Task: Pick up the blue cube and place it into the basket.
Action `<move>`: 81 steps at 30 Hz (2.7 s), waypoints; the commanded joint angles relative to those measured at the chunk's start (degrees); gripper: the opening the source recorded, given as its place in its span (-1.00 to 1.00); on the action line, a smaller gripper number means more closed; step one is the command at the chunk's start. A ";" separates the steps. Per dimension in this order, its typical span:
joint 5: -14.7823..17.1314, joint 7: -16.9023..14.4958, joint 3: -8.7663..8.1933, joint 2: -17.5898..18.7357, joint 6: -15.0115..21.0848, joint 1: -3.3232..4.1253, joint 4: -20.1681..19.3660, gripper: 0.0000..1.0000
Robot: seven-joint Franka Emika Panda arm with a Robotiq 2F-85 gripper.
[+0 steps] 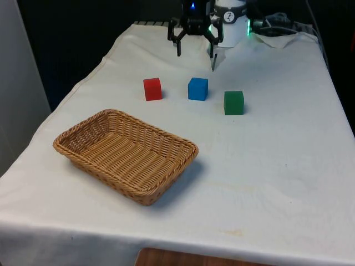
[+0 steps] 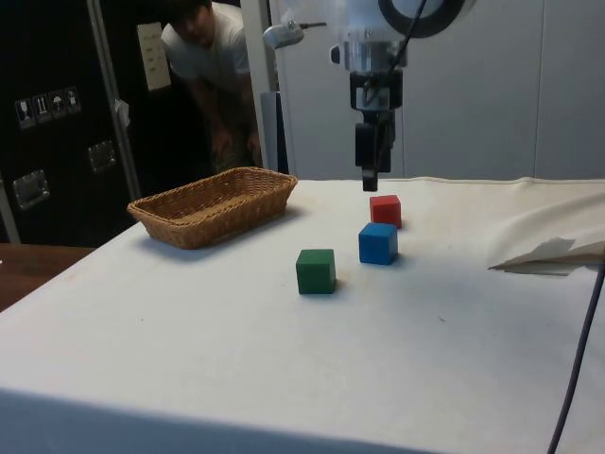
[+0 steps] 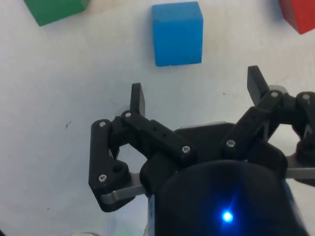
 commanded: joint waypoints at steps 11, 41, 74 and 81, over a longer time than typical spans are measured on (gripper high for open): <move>0.57 2.06 -0.46 4.01 3.15 -0.17 -0.06 1.00; 1.60 5.33 0.11 7.68 5.61 0.11 0.06 1.00; 8.77 0.74 2.41 11.97 9.17 -0.23 1.03 1.00; 11.69 -1.43 3.09 13.58 10.54 -0.40 1.32 1.00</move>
